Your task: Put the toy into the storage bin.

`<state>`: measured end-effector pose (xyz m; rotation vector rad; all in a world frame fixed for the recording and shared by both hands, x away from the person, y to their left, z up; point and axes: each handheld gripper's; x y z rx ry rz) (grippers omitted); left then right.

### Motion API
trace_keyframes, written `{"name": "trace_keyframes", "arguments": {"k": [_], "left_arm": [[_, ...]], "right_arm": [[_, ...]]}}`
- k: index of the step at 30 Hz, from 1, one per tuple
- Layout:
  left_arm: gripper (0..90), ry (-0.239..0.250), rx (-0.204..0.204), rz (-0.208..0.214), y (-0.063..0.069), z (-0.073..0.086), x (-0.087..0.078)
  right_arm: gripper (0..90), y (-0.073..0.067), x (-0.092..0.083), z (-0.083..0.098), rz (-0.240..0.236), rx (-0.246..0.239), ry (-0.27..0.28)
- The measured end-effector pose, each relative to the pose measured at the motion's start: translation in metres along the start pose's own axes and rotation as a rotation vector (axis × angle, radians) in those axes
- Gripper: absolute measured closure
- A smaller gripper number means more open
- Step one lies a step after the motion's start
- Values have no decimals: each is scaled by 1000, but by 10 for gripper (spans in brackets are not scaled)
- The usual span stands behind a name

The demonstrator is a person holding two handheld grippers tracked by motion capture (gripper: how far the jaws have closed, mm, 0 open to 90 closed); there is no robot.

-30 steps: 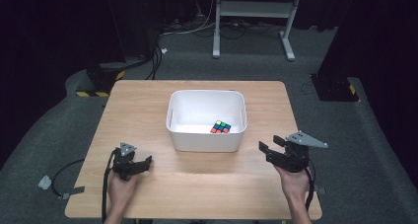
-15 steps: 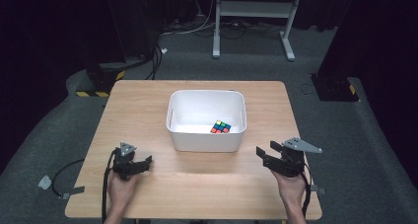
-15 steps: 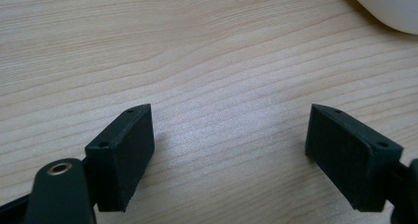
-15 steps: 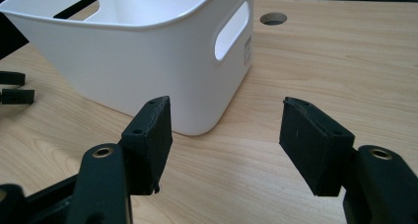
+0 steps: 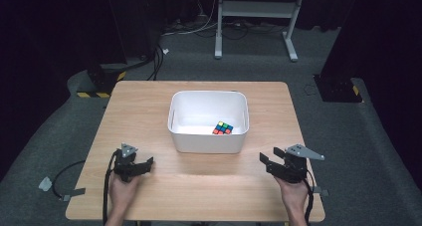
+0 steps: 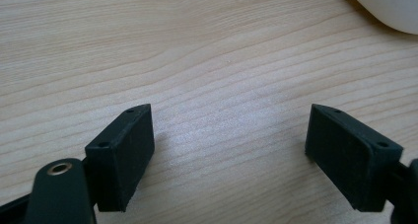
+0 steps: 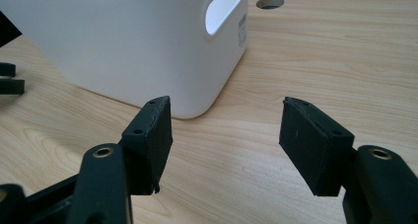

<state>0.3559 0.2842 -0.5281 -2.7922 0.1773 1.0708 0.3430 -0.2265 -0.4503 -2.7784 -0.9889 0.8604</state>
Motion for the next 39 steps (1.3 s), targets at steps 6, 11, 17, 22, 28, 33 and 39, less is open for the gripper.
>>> {"name": "trace_keyframes", "arguments": {"k": [6, 11, 17, 22, 28, 33, 39], "left_arm": [[187, 0, 0, 0, 0, 0, 0], [187, 0, 0, 0, 0, 0, 0], [187, 0, 0, 0, 0, 0, 0], [187, 0, 0, 0, 0, 0, 0], [187, 0, 1, 0, 0, 0, 0], [187, 0, 0, 0, 0, 0, 0], [187, 0, 0, 0, 0, 0, 0]], "right_arm": [[372, 2, 4, 6, 8, 8, -10], [372, 4, 6, 9, 23, 7, -16], [372, 8, 10, 12, 35, 14, -26], [372, 12, 14, 15, 46, 17, -35], [372, 16, 20, 18, 61, 27, -50], [372, 20, 25, 20, 76, 35, -59], [372, 25, 30, 23, 95, 42, -73]]}}
Point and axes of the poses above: each handheld gripper's, and its own axes: x roughly forward along the jaws, z roughly out of its underside, y roughly to its right, and after that the axes turned 8 degrees about -z, right-handed
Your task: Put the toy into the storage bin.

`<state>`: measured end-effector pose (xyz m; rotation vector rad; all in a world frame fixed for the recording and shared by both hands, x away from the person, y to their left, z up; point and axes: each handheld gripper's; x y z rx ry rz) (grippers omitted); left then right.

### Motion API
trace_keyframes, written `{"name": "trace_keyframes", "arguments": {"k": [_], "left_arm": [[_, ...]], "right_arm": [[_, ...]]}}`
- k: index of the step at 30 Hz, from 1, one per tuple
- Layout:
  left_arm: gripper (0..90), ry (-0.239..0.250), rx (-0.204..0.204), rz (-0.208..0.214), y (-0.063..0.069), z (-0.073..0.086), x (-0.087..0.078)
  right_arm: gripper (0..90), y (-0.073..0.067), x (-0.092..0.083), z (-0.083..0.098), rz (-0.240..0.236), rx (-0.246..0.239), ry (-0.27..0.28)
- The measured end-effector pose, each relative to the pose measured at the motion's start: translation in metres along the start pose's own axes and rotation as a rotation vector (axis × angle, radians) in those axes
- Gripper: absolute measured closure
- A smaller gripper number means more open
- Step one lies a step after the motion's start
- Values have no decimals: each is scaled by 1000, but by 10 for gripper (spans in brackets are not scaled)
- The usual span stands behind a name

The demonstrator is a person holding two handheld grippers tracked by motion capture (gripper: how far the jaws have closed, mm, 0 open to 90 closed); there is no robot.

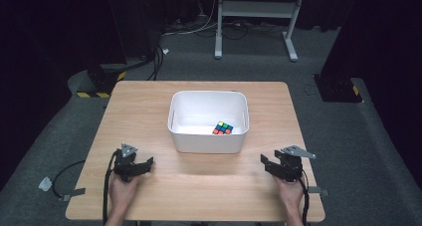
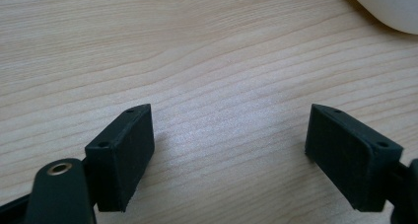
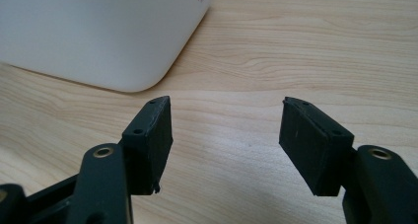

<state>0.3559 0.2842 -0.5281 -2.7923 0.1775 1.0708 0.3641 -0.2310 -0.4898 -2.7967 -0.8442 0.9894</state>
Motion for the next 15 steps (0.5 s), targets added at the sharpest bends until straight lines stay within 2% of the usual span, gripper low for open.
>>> {"name": "trace_keyframes", "arguments": {"k": [4, 8, 15], "left_arm": [[187, 0, 0, 0, 0, 0, 0], [187, 0, 0, 0, 0, 0, 0], [187, 0, 0, 0, 0, 0, 0]], "right_arm": [[373, 3, 3, 1, 12, 5, -6], [375, 3, 9, 1, 41, -16, -34], [374, 7, 18, 2, 75, -19, -50]]}}
Point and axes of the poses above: each handheld gripper's, and its own axes: x roughly forward along the jaws, z roughly out of its underside, y roughly to its right, and after that the axes turned 8 degrees about -z, right-handed
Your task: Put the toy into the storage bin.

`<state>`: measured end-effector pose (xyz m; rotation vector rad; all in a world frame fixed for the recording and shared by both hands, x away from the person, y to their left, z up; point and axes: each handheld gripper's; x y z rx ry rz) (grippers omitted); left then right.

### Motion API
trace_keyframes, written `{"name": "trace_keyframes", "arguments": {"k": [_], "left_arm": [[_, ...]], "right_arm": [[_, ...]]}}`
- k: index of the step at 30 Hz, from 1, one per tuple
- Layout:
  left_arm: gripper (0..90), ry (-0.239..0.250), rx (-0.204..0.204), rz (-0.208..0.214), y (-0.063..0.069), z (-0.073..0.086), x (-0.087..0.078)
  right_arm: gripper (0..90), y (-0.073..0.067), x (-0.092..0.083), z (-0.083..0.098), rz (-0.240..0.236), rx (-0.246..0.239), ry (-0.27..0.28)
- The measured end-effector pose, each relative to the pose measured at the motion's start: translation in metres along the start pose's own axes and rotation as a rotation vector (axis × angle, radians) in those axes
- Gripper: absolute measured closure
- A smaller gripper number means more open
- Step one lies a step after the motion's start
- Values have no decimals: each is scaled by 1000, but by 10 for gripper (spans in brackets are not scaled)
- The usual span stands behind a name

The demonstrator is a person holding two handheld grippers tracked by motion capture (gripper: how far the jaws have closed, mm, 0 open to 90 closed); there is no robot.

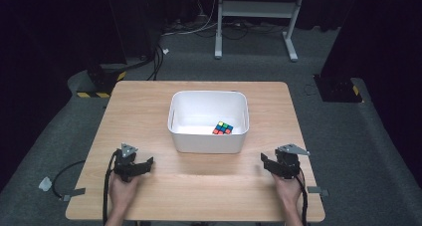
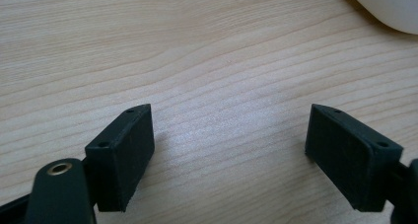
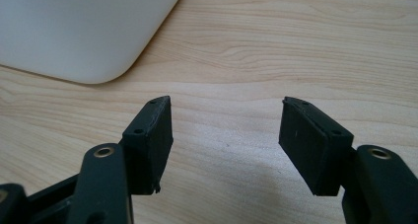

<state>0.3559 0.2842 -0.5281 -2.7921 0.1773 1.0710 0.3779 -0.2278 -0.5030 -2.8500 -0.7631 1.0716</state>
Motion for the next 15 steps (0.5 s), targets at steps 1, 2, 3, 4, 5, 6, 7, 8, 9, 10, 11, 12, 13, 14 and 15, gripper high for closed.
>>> {"name": "trace_keyframes", "arguments": {"k": [1, 2, 3, 4, 5, 6, 7, 8, 9, 10, 11, 12, 13, 14, 15], "left_arm": [[187, 0, 0, 0, 0, 0, 0], [187, 0, 0, 0, 0, 0, 0], [187, 0, 0, 0, 0, 0, 0], [187, 0, 0, 0, 0, 0, 0], [187, 0, 0, 0, 0, 0, 0], [187, 0, 0, 0, 0, 0, 0], [187, 0, 0, 0, 0, 0, 0], [187, 0, 0, 0, 0, 0, 0], [187, 0, 0, 0, 0, 0, 0], [187, 0, 0, 0, 0, 0, 0], [187, 0, 0, 0, 0, 0, 0], [187, 0, 0, 0, 0, 0, 0], [187, 0, 0, 0, 0, 0, 0], [187, 0, 0, 0, 0, 0, 0], [187, 0, 0, 0, 0, 0, 0]], "right_arm": [[375, 0, 1, 0, 4, 2, -5], [375, 0, 2, 0, 8, -1, -7], [374, 0, 3, 0, 12, -2, -9], [374, 1, 4, 1, 13, -4, -9], [374, 1, 5, 1, 15, -8, -10], [375, 1, 6, 1, 18, -8, -11], [374, 1, 7, 1, 21, -3, -14], [374, 1, 8, 1, 23, -4, -17], [374, 1, 9, 1, 25, -5, -20], [374, 2, 9, 1, 27, -4, -23], [374, 2, 10, 1, 28, -4, -23], [374, 2, 10, 1, 30, -5, -23], [374, 3, 10, 1, 32, -5, -21], [374, 3, 10, 1, 34, -6, -21], [373, 2, 11, 1, 37, -5, -23]]}}
Point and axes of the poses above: each handheld gripper's, and its own axes: x roughly forward along the jaws, z roughly out of its underside, y roughly to its right, and after that the axes turned 8 degrees about -z, right-handed
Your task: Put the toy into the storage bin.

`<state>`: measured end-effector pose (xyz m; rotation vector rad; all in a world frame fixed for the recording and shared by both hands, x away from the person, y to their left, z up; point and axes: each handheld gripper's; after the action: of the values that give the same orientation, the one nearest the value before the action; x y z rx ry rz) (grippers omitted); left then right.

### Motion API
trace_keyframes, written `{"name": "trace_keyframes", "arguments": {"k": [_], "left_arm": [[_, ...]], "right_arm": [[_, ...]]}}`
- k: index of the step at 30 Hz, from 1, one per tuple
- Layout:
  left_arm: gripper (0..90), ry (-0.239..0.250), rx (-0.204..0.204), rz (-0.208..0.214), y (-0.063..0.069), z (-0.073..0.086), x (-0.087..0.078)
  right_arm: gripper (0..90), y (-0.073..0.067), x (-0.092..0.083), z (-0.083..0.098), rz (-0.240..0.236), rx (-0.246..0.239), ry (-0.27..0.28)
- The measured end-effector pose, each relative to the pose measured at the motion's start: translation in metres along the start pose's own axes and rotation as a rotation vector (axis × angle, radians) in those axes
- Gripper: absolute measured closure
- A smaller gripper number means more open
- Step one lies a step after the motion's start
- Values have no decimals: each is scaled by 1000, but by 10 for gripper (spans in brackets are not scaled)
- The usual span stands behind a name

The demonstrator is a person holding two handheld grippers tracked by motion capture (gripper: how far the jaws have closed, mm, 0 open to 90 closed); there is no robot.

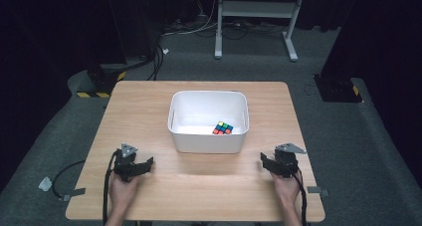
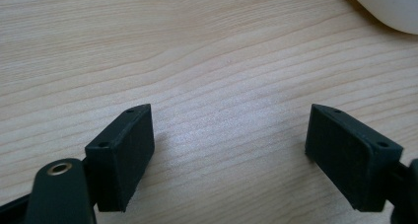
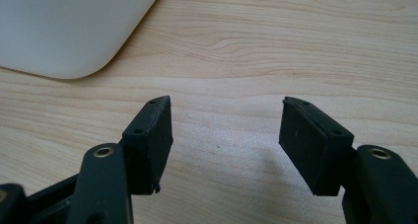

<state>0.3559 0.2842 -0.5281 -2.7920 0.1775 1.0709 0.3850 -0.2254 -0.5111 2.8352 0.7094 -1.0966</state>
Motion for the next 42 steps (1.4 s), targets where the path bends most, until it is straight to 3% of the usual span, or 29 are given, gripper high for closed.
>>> {"name": "trace_keyframes", "arguments": {"k": [22, 28, 31, 42], "left_arm": [[187, 0, 0, -2, 0, 0, 0], [187, 0, 0, -2, 0, 0, 0], [187, 0, -1, -1, 0, 0, 0], [187, 0, -1, -1, 0, 0, 0]], "right_arm": [[370, 0, 10, 3, 19, 10, -23], [363, -1, 13, 5, 36, -6, -26], [349, -3, 13, 6, 54, -45, -39], [335, -4, 13, 6, 56, -37, -40]]}}
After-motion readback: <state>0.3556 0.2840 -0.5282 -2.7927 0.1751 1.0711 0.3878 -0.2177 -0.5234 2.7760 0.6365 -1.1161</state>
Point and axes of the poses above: each handheld gripper's, and its own axes: x roughly forward along the jaws, z roughly out of its underside, y roughly to its right, and after that the axes turned 8 degrees about -z, right-handed
